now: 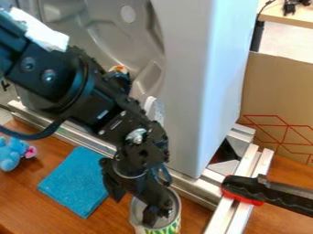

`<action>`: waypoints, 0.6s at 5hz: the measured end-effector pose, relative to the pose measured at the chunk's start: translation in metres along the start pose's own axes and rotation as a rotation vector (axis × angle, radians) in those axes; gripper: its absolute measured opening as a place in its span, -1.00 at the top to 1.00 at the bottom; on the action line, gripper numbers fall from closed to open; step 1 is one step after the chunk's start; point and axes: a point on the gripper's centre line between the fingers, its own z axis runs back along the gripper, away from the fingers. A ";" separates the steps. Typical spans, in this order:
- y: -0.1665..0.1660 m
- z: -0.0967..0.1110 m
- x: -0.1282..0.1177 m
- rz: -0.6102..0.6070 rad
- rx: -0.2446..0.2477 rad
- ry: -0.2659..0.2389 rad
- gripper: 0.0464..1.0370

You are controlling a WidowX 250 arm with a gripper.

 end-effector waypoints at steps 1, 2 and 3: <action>0.003 0.002 -0.020 -0.011 -0.005 0.045 -0.93; 0.004 0.005 -0.041 -0.030 -0.020 0.114 -0.93; -0.003 0.008 -0.051 -0.038 -0.071 0.151 -0.93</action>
